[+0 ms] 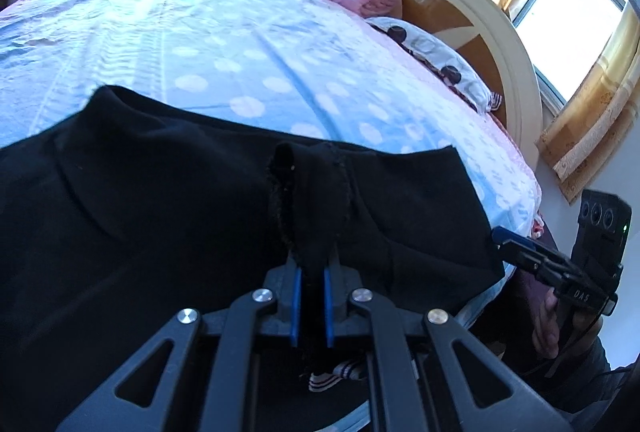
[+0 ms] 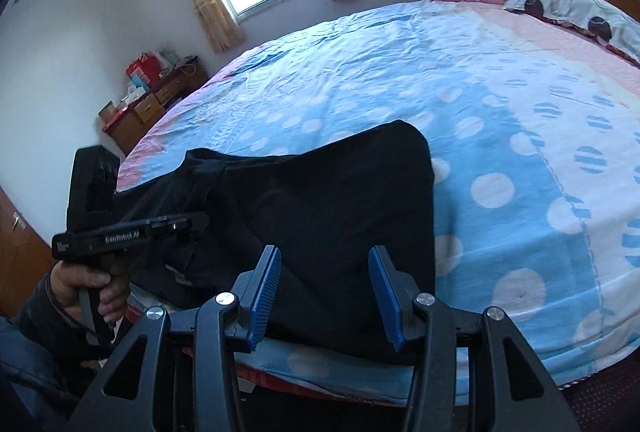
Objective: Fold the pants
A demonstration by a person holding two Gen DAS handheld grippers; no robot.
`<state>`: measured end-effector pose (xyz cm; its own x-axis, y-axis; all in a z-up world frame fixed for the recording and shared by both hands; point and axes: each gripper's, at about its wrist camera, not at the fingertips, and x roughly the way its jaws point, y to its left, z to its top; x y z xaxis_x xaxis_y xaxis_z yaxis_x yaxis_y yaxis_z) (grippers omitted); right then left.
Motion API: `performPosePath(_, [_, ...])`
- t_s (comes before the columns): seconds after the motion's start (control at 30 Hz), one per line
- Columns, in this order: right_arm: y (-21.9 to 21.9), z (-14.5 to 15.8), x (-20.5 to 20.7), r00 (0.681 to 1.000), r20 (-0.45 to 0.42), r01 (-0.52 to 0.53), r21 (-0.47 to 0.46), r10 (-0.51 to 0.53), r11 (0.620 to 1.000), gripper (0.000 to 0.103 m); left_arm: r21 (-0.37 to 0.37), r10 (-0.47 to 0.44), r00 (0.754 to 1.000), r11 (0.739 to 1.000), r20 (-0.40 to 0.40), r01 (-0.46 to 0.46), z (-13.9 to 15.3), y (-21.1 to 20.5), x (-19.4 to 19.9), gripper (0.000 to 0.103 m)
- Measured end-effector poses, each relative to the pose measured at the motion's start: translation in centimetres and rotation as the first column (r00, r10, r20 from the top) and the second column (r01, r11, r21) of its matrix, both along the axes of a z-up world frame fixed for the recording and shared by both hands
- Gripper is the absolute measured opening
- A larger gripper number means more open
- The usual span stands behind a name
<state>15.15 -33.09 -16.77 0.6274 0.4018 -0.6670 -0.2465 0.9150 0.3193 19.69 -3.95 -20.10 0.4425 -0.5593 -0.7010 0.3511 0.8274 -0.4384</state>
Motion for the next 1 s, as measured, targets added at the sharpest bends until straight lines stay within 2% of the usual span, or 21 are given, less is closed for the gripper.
performPosePath(0.1, [0.1,-0.6,0.2,1.000,-0.022,0.004,-0.029,-0.005,1.000,0.050,0.027,-0.040,0.999,0.999,-0.025,0.040,-0.6,0.3,0.4,0.010])
performPosePath(0.2, [0.2,-3.0,1.3,0.993,-0.116,0.004,-0.085,-0.014,0.996,0.051,0.031,-0.040,0.998,0.999,-0.057,0.042,-1.8,0.5,0.5,0.011])
performPosePath(0.3, [0.3,-2.9,1.4,0.995,-0.096,0.005,-0.087,-0.013,0.996,0.053,0.024,-0.033,0.999,0.999,-0.041,0.034,-1.9,0.6,0.4,0.013])
performPosePath(0.43, [0.5,-1.8,1.3,0.997,-0.075,0.015,-0.106,-0.023,0.994,0.054,0.053,-0.040,0.999,0.998,0.006,0.040,-0.9,0.6,-0.5,0.020])
performPosePath(0.47, [0.3,-1.2,1.1,0.998,-0.054,0.024,-0.101,-0.029,0.995,0.054,0.060,-0.032,0.999,0.998,0.022,0.031,-0.5,0.8,-0.8,0.027])
performPosePath(0.5, [0.2,-0.6,0.9,0.999,-0.033,0.029,-0.087,-0.032,0.996,0.054,0.069,-0.018,0.999,0.998,0.039,0.016,-0.1,0.9,-1.0,0.039])
performPosePath(0.57, [0.2,0.4,0.6,1.000,0.001,0.025,-0.051,-0.025,0.998,0.054,0.082,0.023,0.996,0.996,0.089,-0.031,0.8,1.4,-1.5,0.054])
performPosePath(0.6, [0.5,0.8,0.4,1.000,0.016,0.002,-0.026,-0.002,1.000,0.054,0.083,0.039,0.993,0.995,0.112,-0.049,1.2,1.6,-1.6,0.058])
performPosePath(0.73, [3.4,0.6,-0.1,0.990,0.007,-0.143,-0.002,0.143,0.990,0.055,0.084,0.038,0.986,0.995,0.163,-0.053,2.2,1.1,-1.4,0.060])
performPosePath(0.8, [5.9,-0.5,-0.3,0.973,-0.021,-0.229,-0.019,0.229,0.973,0.055,0.135,0.032,0.985,0.989,0.168,-0.055,1.8,0.0,-0.7,0.060])
performPosePath(0.83, [6.8,-1.1,-0.2,0.966,-0.035,-0.256,-0.028,0.255,0.966,0.055,0.190,0.045,0.987,0.979,0.157,-0.075,1.1,-0.4,0.0,0.060])
performPosePath(0.87, [7.7,-1.8,0.0,0.960,-0.064,-0.276,-0.037,0.273,0.960,0.055,0.236,0.055,0.989,0.968,0.137,-0.086,0.3,-0.8,0.8,0.060])
performPosePath(0.93, [9.0,-3.6,0.8,0.955,-0.145,-0.273,-0.082,0.259,0.959,0.055,0.248,0.061,0.993,0.965,0.105,-0.085,-0.8,-0.7,1.7,0.060])
performPosePath(1.0, [9.4,-4.7,1.3,0.957,-0.170,-0.256,-0.105,0.236,0.961,0.055,0.248,0.059,0.992,0.965,0.114,-0.086,-0.9,-0.6,1.8,0.062])
